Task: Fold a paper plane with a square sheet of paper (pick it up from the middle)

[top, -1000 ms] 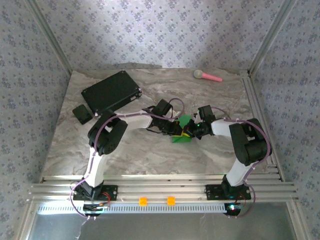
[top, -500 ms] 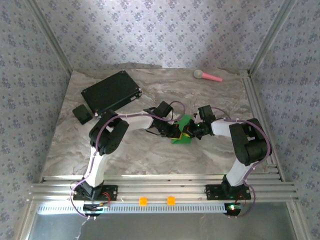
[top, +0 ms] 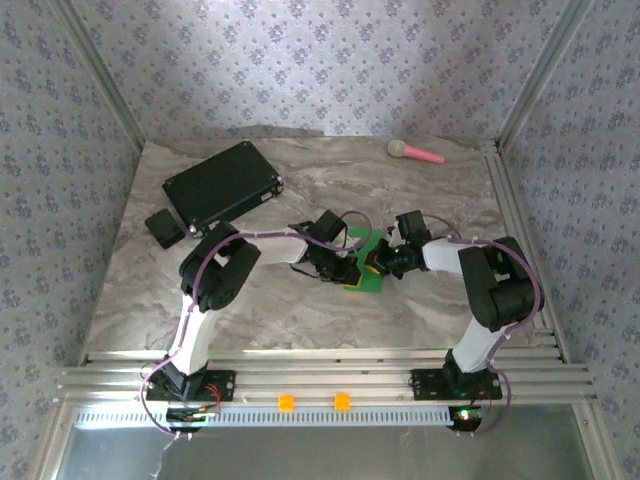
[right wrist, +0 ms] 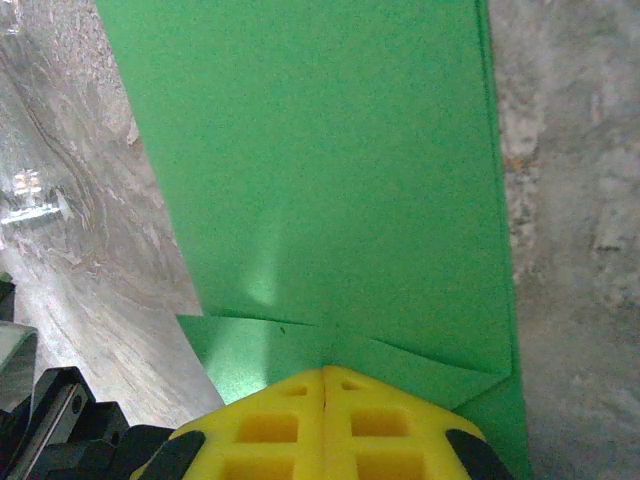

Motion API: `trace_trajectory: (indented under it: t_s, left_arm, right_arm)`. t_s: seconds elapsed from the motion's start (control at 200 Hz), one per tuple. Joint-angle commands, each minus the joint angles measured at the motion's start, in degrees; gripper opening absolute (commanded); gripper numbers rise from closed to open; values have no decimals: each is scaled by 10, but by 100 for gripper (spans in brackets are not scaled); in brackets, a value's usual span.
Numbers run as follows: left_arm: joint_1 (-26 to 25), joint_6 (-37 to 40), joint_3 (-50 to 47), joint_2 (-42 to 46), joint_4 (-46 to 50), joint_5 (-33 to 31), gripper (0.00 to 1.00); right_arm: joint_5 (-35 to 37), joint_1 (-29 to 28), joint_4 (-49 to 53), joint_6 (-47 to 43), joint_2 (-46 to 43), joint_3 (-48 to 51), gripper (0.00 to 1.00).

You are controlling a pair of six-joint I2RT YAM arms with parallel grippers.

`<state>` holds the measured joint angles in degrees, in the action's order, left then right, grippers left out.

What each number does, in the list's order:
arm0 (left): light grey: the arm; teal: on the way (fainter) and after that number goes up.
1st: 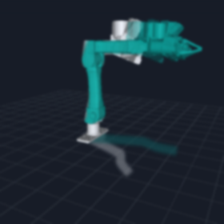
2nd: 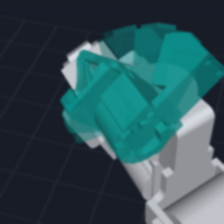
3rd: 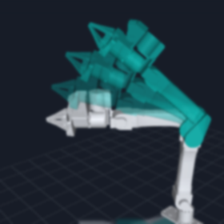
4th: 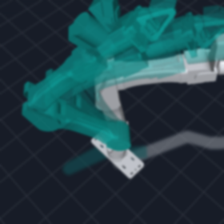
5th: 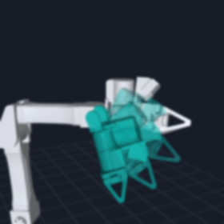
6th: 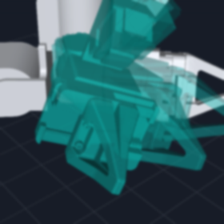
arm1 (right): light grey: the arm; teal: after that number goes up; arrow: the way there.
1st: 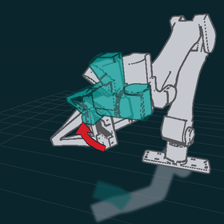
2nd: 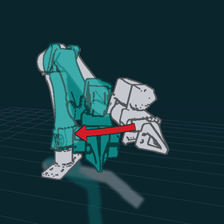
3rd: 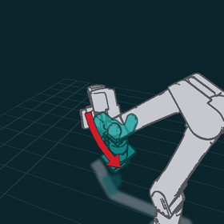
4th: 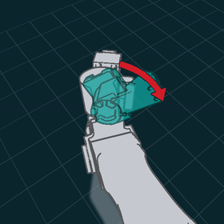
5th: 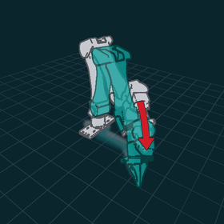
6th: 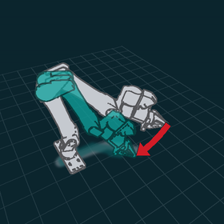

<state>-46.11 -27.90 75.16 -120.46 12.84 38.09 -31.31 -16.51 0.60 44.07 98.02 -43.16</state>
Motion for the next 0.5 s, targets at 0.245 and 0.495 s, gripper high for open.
trace_trajectory:
  t_s: [0.245, 0.495]
  left_arm:
    - [-7, -1, -9, 42, 6, -1, 0]
    - [10, -12, 11, 31, -13, -5, 0]
  right_arm:
    - [48, 6, 67, -13, 21, 26, 0]
    - [49, 7, 68, -14, 21, 26, 0]
